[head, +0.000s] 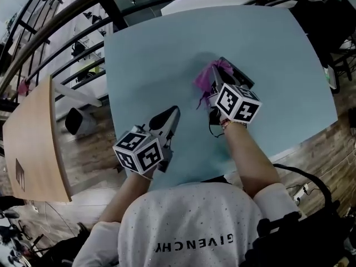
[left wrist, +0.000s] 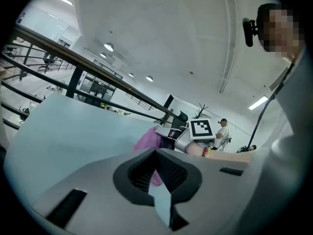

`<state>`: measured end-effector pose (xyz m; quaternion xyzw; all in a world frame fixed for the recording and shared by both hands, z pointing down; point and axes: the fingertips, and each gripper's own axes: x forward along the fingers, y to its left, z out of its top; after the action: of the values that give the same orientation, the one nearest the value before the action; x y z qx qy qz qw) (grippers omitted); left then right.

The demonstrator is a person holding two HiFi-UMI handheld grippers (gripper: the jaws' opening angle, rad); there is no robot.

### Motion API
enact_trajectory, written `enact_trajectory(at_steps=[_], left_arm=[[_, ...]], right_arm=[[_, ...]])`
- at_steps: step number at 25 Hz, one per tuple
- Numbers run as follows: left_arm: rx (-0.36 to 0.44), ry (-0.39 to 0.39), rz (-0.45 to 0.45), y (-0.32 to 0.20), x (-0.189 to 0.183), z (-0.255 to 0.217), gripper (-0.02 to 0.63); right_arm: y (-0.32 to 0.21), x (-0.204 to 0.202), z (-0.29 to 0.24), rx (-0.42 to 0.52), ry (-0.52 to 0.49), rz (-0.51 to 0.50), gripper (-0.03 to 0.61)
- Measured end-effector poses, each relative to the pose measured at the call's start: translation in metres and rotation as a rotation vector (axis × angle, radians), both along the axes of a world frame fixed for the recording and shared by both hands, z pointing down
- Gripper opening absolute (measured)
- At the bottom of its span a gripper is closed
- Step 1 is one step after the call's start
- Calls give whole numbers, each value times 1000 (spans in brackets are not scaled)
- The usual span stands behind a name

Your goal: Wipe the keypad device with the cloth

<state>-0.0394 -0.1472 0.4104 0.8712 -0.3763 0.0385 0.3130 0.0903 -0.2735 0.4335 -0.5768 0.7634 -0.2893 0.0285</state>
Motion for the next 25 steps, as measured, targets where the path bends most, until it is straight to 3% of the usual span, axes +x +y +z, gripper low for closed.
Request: enact_trajectory(at_steps=[6, 11, 25], left_arm=[[-41, 19, 14, 4, -23, 17, 5], [-50, 44, 34, 4, -27, 23, 5], [-55, 55, 135, 9, 17, 24, 4]], right_arm=[[-11, 20, 15, -66, 106, 102, 21], [-3, 34, 28, -100, 136, 163, 23], [46, 91, 34, -120, 158, 248, 21]])
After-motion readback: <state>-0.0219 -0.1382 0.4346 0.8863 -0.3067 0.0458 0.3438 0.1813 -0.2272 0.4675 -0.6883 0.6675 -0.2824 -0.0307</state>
